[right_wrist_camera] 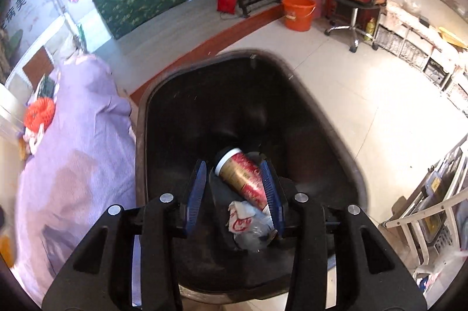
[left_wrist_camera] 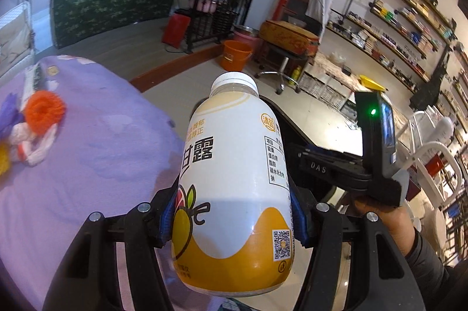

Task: Collect trash
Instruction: 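Carry the plastic bag over the black bin and open the right gripper, then lower the drink bottle into the black bin and open the left gripper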

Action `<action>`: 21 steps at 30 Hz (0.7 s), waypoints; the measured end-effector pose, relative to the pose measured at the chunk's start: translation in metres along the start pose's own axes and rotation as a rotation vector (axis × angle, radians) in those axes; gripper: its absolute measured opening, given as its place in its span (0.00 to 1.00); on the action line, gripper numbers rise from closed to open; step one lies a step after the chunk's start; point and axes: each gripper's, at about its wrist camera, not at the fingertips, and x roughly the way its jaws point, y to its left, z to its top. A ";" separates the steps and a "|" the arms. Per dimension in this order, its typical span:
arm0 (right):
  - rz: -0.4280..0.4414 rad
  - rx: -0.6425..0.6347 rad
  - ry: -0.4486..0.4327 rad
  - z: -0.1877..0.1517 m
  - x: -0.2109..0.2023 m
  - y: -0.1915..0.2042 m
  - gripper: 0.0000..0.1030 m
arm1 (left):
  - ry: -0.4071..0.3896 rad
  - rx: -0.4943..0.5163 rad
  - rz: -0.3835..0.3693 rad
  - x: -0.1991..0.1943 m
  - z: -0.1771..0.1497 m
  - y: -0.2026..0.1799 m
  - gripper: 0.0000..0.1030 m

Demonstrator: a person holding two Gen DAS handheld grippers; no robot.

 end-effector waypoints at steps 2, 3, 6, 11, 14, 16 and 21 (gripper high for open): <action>-0.016 0.005 -0.032 0.001 -0.010 -0.003 0.42 | 0.011 0.016 -0.013 0.008 0.003 -0.008 0.58; -0.025 0.006 -0.048 0.002 -0.015 -0.005 0.45 | 0.020 0.023 -0.019 0.014 0.005 -0.011 0.58; -0.051 0.009 -0.087 0.003 -0.028 -0.010 0.50 | 0.040 0.038 -0.030 0.030 0.012 -0.023 0.58; -0.080 0.034 -0.129 0.006 -0.046 -0.029 0.50 | 0.096 0.073 -0.038 0.056 0.019 -0.038 0.58; -0.084 0.055 -0.148 0.008 -0.055 -0.039 0.50 | 0.141 0.092 -0.038 0.075 0.021 -0.046 0.58; -0.091 0.062 -0.162 0.008 -0.061 -0.044 0.50 | 0.170 0.093 -0.042 0.087 0.023 -0.049 0.58; -0.115 0.089 -0.193 0.013 -0.073 -0.059 0.50 | 0.224 0.100 -0.040 0.109 0.022 -0.057 0.58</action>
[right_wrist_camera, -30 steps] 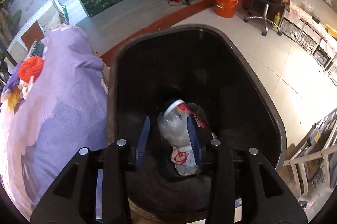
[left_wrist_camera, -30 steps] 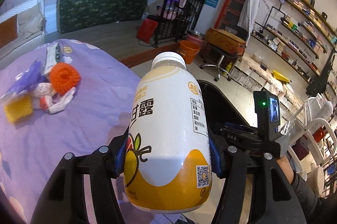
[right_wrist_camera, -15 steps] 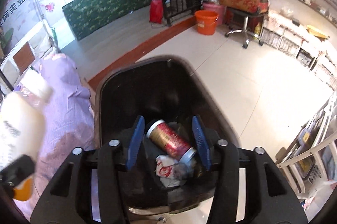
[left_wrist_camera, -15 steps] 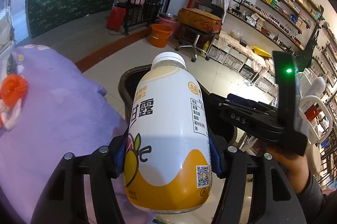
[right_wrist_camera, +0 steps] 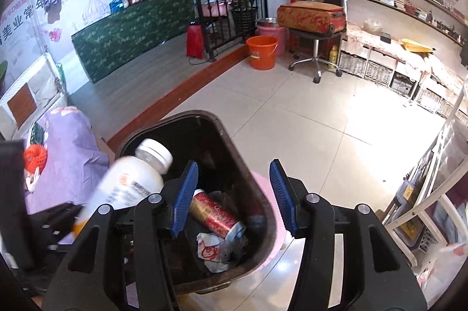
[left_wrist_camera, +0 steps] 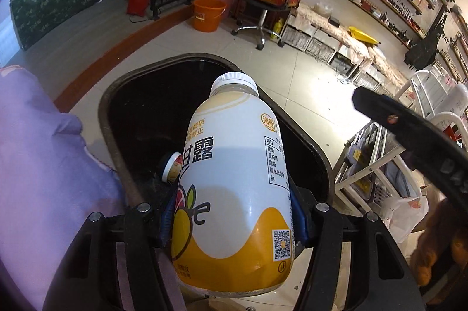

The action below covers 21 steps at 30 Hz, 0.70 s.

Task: Collect trash
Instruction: 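Lower the drink bottle into the black bin and open the left gripper, then move both tools back over the table toward the remaining trash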

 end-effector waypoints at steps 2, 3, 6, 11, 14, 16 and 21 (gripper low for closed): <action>-0.009 0.007 -0.006 0.000 -0.003 -0.004 0.50 | 0.011 0.007 0.007 0.005 -0.001 -0.004 0.58; -0.012 0.011 -0.009 0.001 -0.003 -0.007 0.50 | 0.019 0.010 0.011 0.007 -0.001 -0.005 0.58; -0.018 0.024 -0.011 0.003 -0.004 -0.013 0.50 | 0.052 0.015 0.015 0.015 0.002 -0.007 0.59; -0.020 0.027 -0.014 0.003 -0.005 -0.014 0.50 | 0.043 0.028 0.021 0.015 0.004 -0.012 0.79; -0.022 0.033 -0.022 0.003 -0.006 -0.016 0.54 | 0.024 0.031 0.016 0.008 0.003 -0.012 0.81; -0.025 0.039 -0.033 0.004 -0.007 -0.012 0.58 | 0.010 0.012 0.011 0.003 0.004 -0.010 0.82; -0.016 0.029 -0.032 0.007 -0.008 -0.007 0.59 | -0.062 0.008 0.011 -0.029 -0.005 -0.012 0.84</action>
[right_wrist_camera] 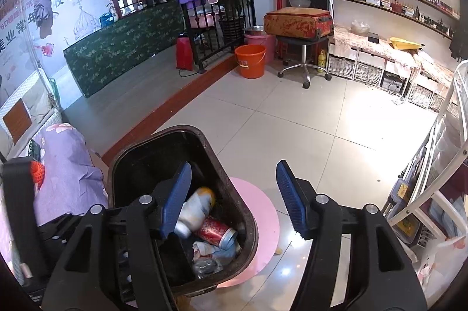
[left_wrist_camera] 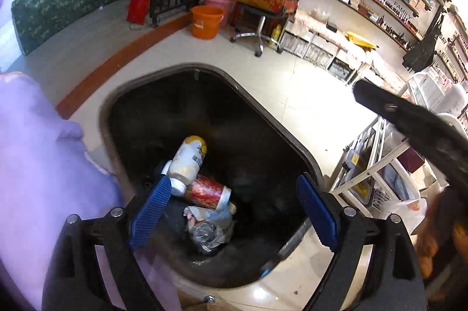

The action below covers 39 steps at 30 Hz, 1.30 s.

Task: Collect trash
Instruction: 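Move both tools back over the table toward the remaining trash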

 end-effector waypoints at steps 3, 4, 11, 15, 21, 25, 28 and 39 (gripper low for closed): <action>0.014 -0.014 0.004 -0.001 0.001 0.011 0.59 | -0.047 -0.009 0.026 -0.018 -0.007 0.002 0.86; 0.026 -0.023 0.010 -0.002 0.002 0.017 0.59 | -0.064 -0.015 0.033 -0.027 -0.009 0.005 0.86; 0.123 -0.104 0.041 -0.008 0.006 0.065 0.60 | -0.149 -0.103 0.106 -0.074 -0.032 0.041 0.88; 0.196 -0.164 0.057 -0.016 0.007 0.101 0.60 | -0.161 -0.182 0.160 -0.091 -0.047 0.069 0.88; 0.298 -0.247 0.097 -0.032 0.005 0.150 0.60 | -0.165 -0.264 0.255 -0.116 -0.075 0.103 0.88; 0.367 -0.299 0.120 -0.045 0.005 0.180 0.60 | -0.173 -0.330 0.335 -0.134 -0.090 0.133 0.88; 0.433 -0.334 0.147 -0.053 0.006 0.206 0.60 | -0.183 -0.361 0.404 -0.147 -0.098 0.156 0.88; 0.555 -0.476 0.187 -0.067 0.005 0.275 0.60 | -0.259 -0.530 0.535 -0.218 -0.105 0.282 0.88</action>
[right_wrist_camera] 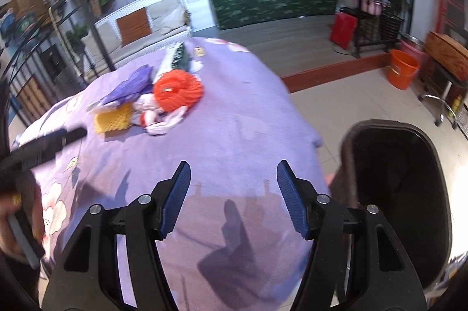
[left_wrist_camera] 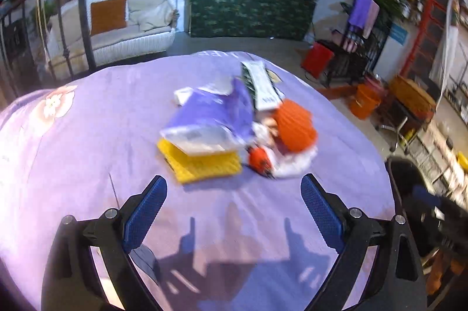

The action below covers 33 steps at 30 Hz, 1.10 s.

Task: Collect trash
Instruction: 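Move both tools back over the table toward the remaining trash, then grasp the purple wipes pack with the left gripper while the right grasps the orange net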

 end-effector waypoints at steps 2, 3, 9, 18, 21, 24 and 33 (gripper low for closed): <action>0.008 -0.022 0.003 0.002 0.003 0.008 0.60 | 0.032 -0.030 -0.033 0.010 0.019 0.019 0.86; 0.012 -0.032 0.006 0.003 0.004 0.011 0.60 | 0.046 -0.036 -0.049 0.016 0.025 0.026 0.84; 0.022 -0.085 0.021 0.011 0.013 0.027 0.60 | 0.207 -0.118 -0.165 0.072 0.076 0.063 0.75; 0.020 -0.112 0.039 0.012 0.021 0.034 0.60 | 0.392 -0.149 -0.263 0.130 0.078 0.068 0.56; 0.010 -0.112 0.055 0.012 0.029 0.034 0.60 | 0.363 -0.135 -0.273 0.120 0.074 0.062 0.42; 0.011 -0.111 0.064 0.014 0.034 0.037 0.60 | 0.341 -0.147 -0.293 0.106 0.068 0.058 0.27; 0.022 -0.137 0.046 0.023 0.040 0.049 0.60 | 0.235 -0.116 -0.294 0.070 0.061 0.044 0.09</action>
